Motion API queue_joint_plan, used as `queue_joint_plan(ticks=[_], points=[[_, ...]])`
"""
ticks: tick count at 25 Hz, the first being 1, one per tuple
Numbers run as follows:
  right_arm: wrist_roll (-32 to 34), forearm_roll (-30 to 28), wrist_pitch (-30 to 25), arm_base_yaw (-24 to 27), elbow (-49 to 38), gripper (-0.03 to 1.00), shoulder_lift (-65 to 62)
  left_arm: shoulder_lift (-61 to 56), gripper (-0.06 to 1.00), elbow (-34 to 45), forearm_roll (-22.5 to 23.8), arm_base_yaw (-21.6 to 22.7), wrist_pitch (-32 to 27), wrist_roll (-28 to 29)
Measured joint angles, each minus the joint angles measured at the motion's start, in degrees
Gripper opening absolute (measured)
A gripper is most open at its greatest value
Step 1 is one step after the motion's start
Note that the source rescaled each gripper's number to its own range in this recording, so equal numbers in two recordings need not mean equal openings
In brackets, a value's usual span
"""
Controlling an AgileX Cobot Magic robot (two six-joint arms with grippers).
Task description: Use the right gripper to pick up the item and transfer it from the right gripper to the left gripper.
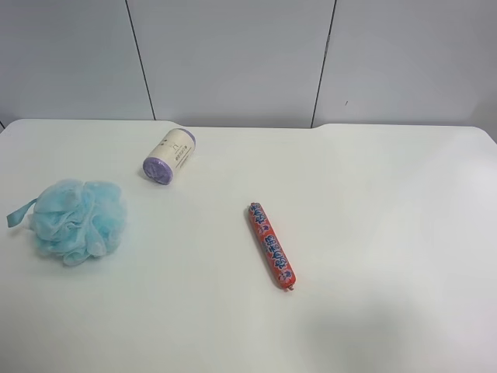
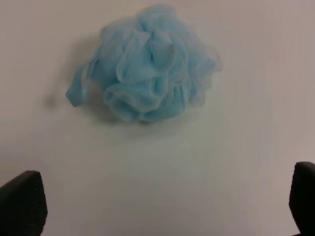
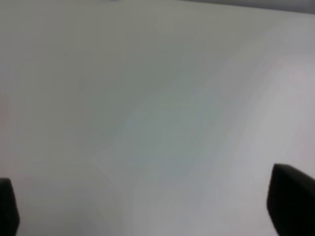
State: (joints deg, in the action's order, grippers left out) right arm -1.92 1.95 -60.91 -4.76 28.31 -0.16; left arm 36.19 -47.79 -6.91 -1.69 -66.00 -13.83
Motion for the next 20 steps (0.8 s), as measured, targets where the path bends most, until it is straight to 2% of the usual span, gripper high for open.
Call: queue_joint_plan(ticks=[5,11,15,20], points=[[0.0,0.0,0.0,0.0,0.0,1.0,0.0,-15.8,1.0,8.1,0.4,0.0,-1.3,2.0],[0.0,0.0,0.0,0.0,0.0,1.0,0.0,-30.9,1.0,13.1,1.9,0.0,-1.6,6.8],[0.0,0.0,0.0,0.0,0.0,1.0,0.0,-36.2,1.0,13.6,4.3,0.0,-1.9,9.2],[0.1,0.0,0.0,0.0,0.0,1.0,0.0,-36.3,1.0,16.2,6.0,0.0,-0.6,10.4]])
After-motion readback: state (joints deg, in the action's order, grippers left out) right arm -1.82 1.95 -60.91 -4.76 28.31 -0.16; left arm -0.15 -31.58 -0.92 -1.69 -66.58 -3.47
